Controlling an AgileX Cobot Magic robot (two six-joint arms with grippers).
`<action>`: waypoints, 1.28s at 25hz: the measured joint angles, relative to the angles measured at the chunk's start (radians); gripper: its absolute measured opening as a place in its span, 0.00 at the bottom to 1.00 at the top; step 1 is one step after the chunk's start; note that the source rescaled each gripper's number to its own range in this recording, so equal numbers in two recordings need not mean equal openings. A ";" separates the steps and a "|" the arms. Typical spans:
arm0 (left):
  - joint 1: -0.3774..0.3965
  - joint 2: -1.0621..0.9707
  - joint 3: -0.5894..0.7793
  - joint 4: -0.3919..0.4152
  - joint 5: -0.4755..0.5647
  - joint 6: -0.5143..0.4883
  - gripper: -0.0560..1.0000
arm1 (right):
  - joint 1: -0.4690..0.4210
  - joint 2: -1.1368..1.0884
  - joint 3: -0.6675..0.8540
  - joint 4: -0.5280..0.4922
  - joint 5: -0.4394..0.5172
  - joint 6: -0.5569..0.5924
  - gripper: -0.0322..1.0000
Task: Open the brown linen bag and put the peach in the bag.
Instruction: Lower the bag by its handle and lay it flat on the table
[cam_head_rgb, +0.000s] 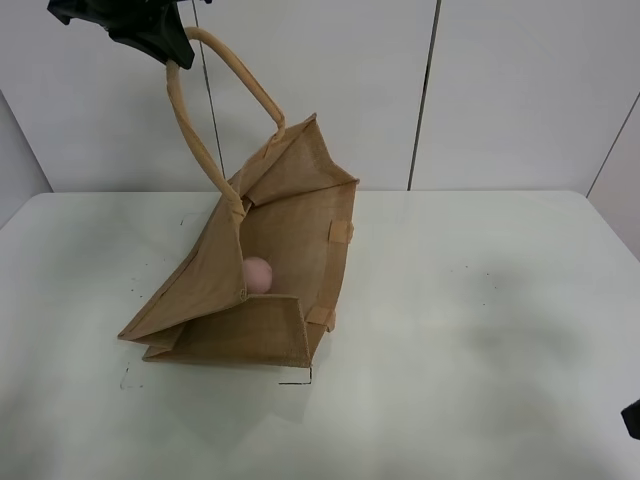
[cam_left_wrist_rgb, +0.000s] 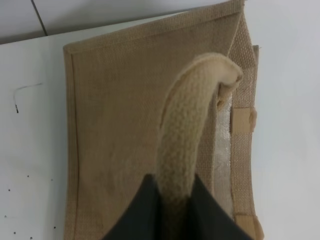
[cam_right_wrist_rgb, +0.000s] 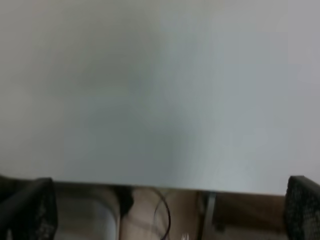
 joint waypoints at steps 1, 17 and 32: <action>0.000 0.000 0.000 0.000 0.000 0.000 0.05 | 0.000 -0.049 0.005 -0.001 -0.012 0.005 1.00; 0.000 0.000 0.000 0.000 0.000 0.000 0.05 | 0.048 -0.410 0.008 -0.008 -0.028 0.018 1.00; 0.000 0.000 0.000 0.000 0.000 0.000 0.05 | 0.082 -0.663 0.011 0.004 -0.026 0.018 1.00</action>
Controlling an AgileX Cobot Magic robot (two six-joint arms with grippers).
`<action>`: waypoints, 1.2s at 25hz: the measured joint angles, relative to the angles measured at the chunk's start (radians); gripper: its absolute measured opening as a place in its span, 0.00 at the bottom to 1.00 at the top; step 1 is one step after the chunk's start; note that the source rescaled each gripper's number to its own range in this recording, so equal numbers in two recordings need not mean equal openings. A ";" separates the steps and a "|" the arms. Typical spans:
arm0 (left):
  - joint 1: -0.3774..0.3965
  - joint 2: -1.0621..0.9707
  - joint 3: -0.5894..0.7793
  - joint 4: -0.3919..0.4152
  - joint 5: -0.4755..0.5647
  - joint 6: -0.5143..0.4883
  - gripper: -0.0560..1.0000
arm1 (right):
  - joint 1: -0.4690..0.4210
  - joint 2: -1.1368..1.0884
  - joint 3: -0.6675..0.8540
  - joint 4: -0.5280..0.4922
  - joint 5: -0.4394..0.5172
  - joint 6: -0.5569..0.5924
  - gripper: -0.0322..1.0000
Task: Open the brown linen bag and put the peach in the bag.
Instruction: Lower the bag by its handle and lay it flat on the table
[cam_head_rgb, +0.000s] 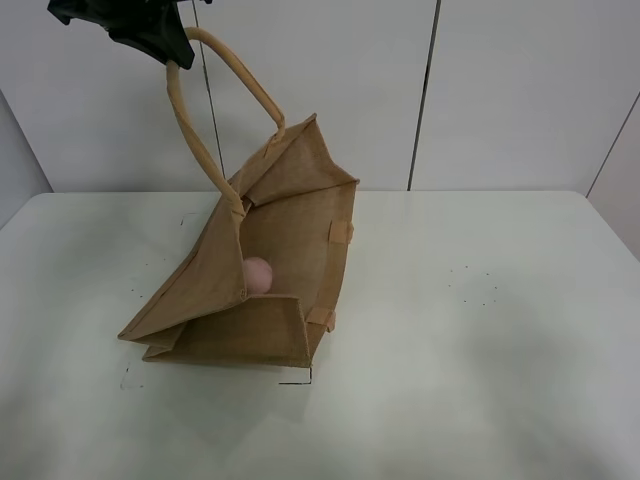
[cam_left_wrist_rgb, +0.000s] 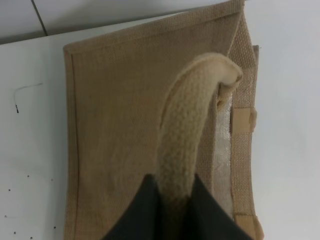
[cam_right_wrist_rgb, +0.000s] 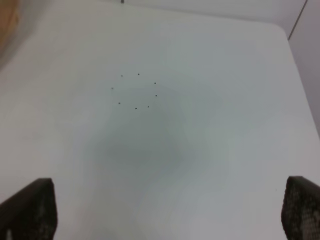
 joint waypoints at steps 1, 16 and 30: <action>0.000 0.000 0.000 0.000 0.000 0.000 0.05 | 0.000 0.000 0.000 0.000 0.000 0.000 1.00; -0.027 0.260 0.000 -0.105 -0.006 0.003 0.05 | 0.011 0.000 0.000 0.004 0.001 0.002 1.00; -0.028 0.485 0.004 -0.105 -0.025 0.048 0.69 | 0.011 0.000 0.000 0.004 0.001 0.002 1.00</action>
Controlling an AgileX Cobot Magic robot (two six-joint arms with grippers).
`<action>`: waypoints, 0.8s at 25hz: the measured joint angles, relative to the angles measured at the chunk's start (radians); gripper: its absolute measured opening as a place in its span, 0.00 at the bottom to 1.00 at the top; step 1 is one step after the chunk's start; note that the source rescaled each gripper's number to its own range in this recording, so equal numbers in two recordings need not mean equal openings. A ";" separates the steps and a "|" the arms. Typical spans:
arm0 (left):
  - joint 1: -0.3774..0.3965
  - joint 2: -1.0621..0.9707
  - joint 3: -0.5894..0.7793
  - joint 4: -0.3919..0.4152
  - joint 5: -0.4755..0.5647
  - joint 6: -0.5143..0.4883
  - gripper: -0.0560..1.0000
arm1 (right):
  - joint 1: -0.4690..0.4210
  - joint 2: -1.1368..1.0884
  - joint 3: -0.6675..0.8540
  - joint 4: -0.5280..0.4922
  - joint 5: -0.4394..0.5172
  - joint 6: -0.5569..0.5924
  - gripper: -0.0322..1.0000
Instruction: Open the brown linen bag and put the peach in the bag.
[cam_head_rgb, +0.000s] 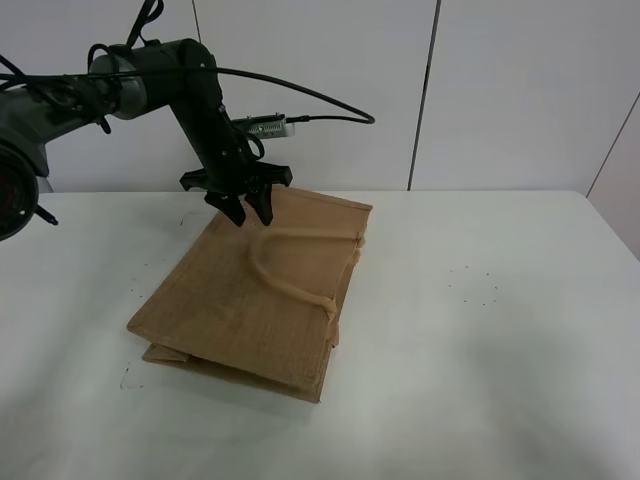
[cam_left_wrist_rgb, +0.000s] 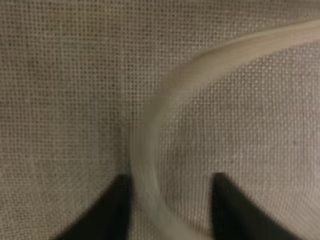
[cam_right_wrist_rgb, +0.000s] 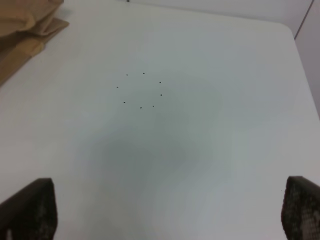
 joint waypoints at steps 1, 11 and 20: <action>0.000 -0.001 0.000 0.000 0.000 0.000 0.76 | 0.000 0.000 0.000 0.000 0.000 0.000 1.00; 0.028 -0.001 0.000 0.130 -0.003 0.009 0.84 | 0.000 0.000 0.000 0.000 0.000 0.000 1.00; 0.277 -0.001 0.000 0.175 0.018 -0.003 0.84 | 0.000 0.000 0.000 0.000 0.000 0.000 1.00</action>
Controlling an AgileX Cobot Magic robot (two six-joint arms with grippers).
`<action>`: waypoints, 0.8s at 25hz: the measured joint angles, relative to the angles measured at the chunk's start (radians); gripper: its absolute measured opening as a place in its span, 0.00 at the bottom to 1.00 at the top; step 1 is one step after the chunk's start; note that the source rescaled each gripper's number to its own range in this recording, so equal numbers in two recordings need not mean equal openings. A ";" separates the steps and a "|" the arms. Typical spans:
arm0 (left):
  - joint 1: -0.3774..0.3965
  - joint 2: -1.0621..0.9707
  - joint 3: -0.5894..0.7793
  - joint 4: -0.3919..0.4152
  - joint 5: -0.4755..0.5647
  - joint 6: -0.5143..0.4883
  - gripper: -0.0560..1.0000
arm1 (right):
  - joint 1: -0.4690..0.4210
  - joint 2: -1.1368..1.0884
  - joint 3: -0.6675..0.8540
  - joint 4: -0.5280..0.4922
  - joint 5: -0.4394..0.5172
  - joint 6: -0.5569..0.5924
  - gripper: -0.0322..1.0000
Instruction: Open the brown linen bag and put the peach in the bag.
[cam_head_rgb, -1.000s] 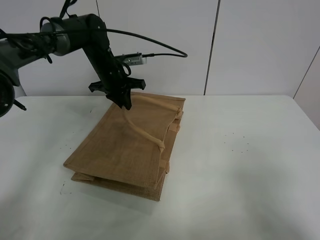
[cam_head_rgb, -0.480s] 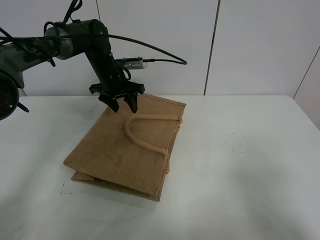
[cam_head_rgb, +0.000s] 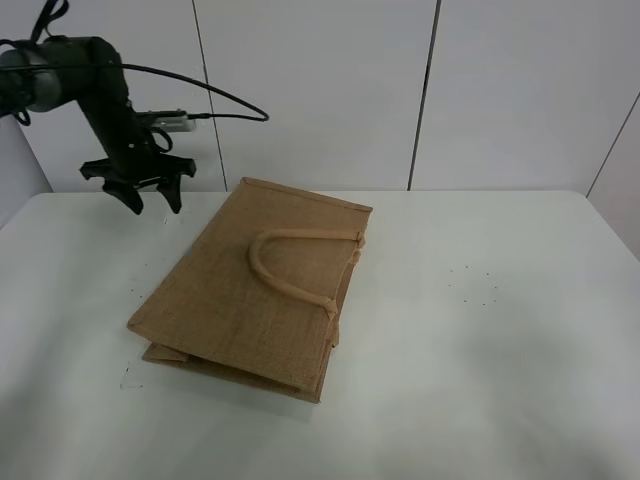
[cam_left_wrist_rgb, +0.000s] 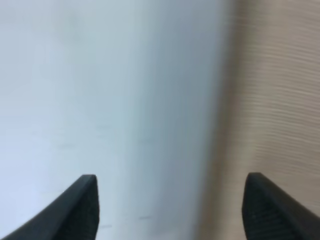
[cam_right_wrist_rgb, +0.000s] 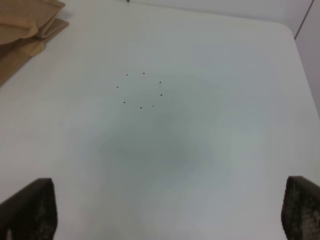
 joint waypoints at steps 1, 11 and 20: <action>0.026 0.000 0.000 0.000 0.000 0.000 0.84 | 0.000 0.000 0.000 0.000 0.000 0.000 1.00; 0.088 -0.029 0.051 -0.010 0.000 -0.008 0.84 | 0.000 0.000 0.000 0.000 0.000 0.000 1.00; 0.084 -0.318 0.309 -0.016 0.001 0.003 0.84 | 0.000 0.000 0.000 0.000 0.000 0.000 1.00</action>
